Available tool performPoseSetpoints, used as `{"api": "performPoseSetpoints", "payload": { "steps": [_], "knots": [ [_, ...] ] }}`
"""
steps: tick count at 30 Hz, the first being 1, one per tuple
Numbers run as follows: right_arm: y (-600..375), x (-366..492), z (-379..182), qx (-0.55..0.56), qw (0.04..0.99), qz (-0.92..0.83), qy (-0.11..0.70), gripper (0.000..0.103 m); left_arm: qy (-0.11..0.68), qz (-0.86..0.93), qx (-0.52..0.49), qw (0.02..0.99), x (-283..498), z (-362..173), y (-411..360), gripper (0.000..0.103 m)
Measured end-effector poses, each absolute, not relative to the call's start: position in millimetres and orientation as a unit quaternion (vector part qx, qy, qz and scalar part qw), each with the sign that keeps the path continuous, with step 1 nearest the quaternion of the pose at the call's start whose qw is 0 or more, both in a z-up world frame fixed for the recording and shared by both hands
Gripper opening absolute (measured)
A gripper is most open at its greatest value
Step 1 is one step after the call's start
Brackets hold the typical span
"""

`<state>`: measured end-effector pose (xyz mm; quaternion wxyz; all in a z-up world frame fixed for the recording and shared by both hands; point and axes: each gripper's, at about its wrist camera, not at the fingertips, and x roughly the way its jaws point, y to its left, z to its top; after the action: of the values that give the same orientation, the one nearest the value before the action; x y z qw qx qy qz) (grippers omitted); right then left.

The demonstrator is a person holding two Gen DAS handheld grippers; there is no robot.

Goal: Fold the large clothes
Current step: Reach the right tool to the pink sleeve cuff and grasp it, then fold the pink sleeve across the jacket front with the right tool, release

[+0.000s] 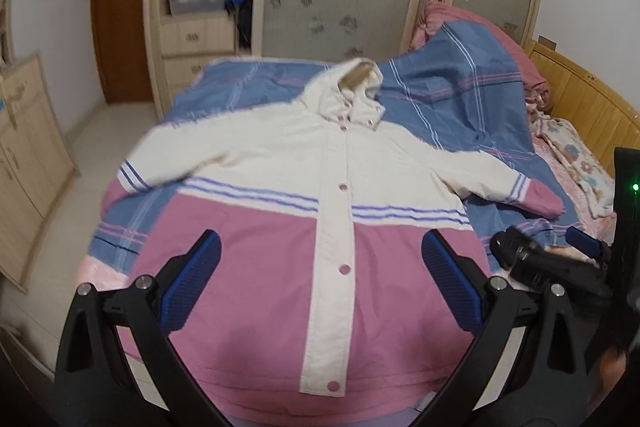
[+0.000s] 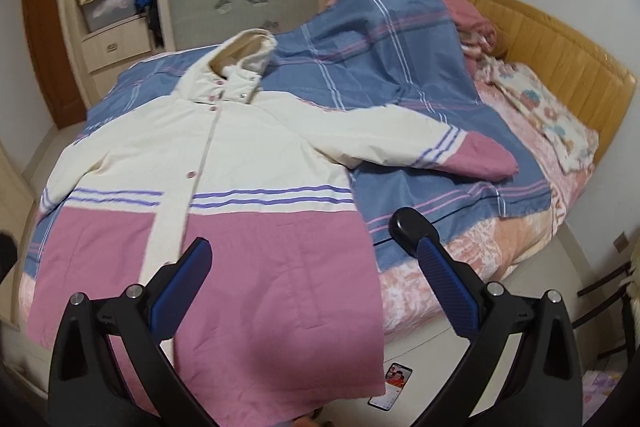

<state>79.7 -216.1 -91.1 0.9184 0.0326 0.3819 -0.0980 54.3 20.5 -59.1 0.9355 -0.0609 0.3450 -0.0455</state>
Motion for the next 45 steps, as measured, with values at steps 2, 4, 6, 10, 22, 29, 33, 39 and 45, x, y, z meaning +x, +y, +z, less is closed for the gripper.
{"api": "performPoseSetpoints", "payload": {
  "steps": [2, 4, 6, 10, 22, 29, 33, 39, 45],
  "knots": [
    [-250.1, 91.4, -100.8, 0.074, 0.915, -0.1, 0.384, 0.102, 0.373, -0.073, -0.108, 0.919, 65.7, -76.3, 30.6, 0.101],
    [-295.2, 107.3, -112.4, 0.129, 0.904, -0.11, 0.391, 0.102, 0.393, -0.072, -0.15, 0.905, 76.5, -93.9, 40.9, 0.101],
    [-357.3, 127.8, -129.1, 0.213, 0.884, -0.119, 0.398, 0.102, 0.409, -0.048, -0.176, 0.894, 86.8, -109.0, 51.6, 0.101],
    [-480.9, 159.2, -165.0, 0.384, 0.841, -0.126, 0.359, 0.102, 0.388, 0.005, -0.225, 0.894, 95.9, -123.8, 75.4, 0.101],
    [-664.2, 215.2, -231.9, 0.486, 0.777, -0.195, 0.349, 0.095, 0.432, -0.01, -0.257, 0.864, 141.2, -150.8, 74.4, 0.096],
    [-675.6, 221.9, -248.1, 0.502, 0.769, -0.166, 0.36, 0.018, 0.444, -0.049, -0.199, 0.872, 143.8, -152.0, 47.1, 0.091],
    [-675.7, 208.9, -217.3, 0.488, 0.799, -0.18, 0.301, 0.009, 0.462, -0.04, -0.171, 0.869, 145.0, -158.0, 38.7, 0.077],
    [-606.0, 212.8, -136.3, 0.406, 0.869, -0.133, 0.25, 0.007, 0.456, -0.026, -0.158, 0.875, 144.3, -155.5, 39.7, 0.082],
    [-423.9, 220.5, -36.5, 0.287, 0.91, 0.155, 0.257, 0.008, 0.433, -0.044, -0.169, 0.884, 168.1, -144.8, 32.3, 0.086]
  ]
}}
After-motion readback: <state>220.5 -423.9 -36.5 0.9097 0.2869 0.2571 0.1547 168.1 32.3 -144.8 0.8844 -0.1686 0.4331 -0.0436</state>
